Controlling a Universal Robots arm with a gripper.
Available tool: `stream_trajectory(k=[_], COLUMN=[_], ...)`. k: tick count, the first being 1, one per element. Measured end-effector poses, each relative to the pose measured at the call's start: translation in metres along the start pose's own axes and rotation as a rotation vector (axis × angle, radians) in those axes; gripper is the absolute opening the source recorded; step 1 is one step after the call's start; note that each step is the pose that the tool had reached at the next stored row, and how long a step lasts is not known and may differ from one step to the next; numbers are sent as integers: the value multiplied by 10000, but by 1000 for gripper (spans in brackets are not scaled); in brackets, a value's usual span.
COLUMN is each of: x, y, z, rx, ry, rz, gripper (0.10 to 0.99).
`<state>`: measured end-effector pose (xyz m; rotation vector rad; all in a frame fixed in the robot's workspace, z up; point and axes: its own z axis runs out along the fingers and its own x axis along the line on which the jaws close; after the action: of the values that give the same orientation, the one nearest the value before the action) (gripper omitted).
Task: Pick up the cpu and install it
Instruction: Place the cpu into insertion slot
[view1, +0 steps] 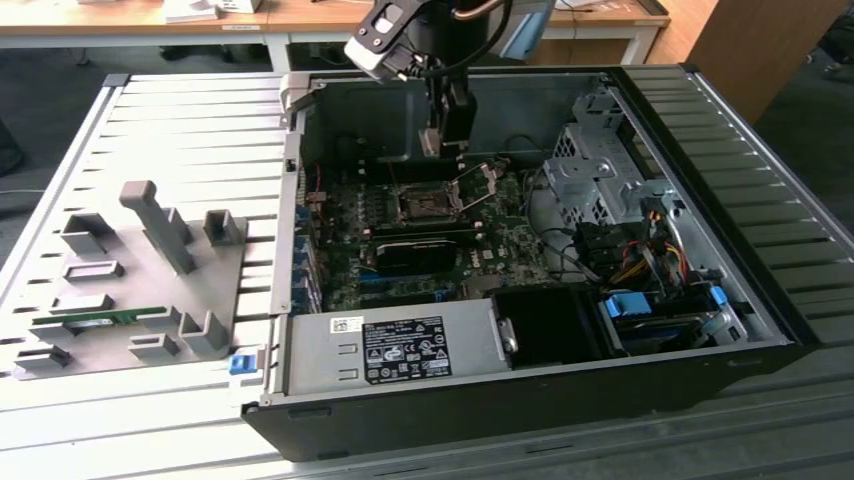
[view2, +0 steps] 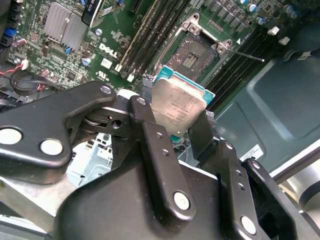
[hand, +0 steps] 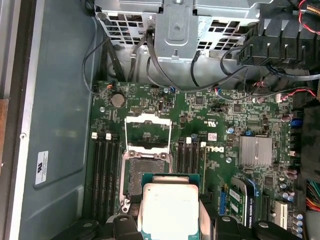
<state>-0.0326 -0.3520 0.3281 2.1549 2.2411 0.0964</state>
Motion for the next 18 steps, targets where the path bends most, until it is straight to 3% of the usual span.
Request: stream_trajectory(k=[18], x=[-1], y=[-3], z=[46], rx=[-1], ry=[1], rz=[0], gripper=[537])
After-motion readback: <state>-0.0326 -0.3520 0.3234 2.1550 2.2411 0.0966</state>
